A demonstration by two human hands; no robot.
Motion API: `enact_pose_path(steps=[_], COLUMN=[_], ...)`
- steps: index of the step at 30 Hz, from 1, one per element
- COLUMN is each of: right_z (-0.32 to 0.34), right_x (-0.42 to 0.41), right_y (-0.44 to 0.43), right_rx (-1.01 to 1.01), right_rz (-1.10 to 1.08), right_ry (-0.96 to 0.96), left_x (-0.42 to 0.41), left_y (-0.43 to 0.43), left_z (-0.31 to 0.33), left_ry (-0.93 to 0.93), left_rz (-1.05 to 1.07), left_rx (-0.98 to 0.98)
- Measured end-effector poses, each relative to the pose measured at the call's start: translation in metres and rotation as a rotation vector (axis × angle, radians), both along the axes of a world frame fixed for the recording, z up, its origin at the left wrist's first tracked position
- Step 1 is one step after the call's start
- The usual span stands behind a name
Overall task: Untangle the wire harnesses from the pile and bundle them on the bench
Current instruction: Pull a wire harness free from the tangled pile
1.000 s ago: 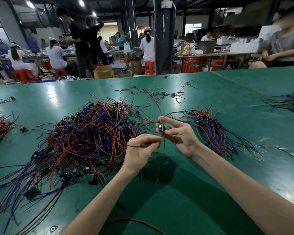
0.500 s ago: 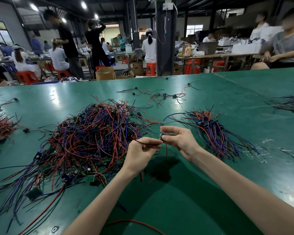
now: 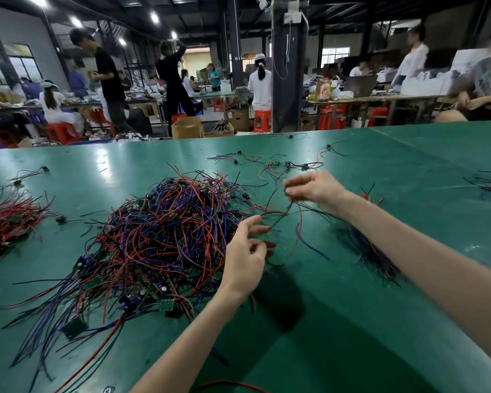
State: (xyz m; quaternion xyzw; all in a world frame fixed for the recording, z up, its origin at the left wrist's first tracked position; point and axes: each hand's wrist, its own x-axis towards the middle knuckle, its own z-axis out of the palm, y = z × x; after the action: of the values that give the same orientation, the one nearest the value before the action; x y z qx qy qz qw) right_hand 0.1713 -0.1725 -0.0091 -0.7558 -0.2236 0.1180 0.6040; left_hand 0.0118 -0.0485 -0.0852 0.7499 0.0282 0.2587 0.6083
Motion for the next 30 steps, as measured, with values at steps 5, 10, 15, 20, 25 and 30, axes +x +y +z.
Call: enact_pose_path(steps=[5,10,15,20,25,30], right_z=[0.035,0.003,-0.018,-0.028,-0.029,-0.018], right_x=[0.054,0.052,0.013,-0.022,-0.027,-0.022], right_y=[0.013,0.045,0.085,0.113,0.11,0.098], right_rx=[0.186,-0.315,-0.451,-0.675,-0.594,-0.368], right_rz=[-0.096,-0.145,0.083,0.307,0.21,0.057], right_ry=[0.072,-0.136,-0.281,-0.323,-0.253,-0.116], left_x=[0.006,0.011,0.011,0.013,0.01,0.011], left_y=[0.004,0.006,0.005,0.006,0.008,0.011], left_z=[-0.006,-0.009,-0.012,-0.008,-0.002,0.003], left_ry=[0.148,0.272,0.321,0.303,0.296,0.29], left_rz=[0.038,0.049,0.06,0.058,0.125,0.165], left_rx=[-0.114,0.044,-0.066,-0.381,-0.585,-0.73])
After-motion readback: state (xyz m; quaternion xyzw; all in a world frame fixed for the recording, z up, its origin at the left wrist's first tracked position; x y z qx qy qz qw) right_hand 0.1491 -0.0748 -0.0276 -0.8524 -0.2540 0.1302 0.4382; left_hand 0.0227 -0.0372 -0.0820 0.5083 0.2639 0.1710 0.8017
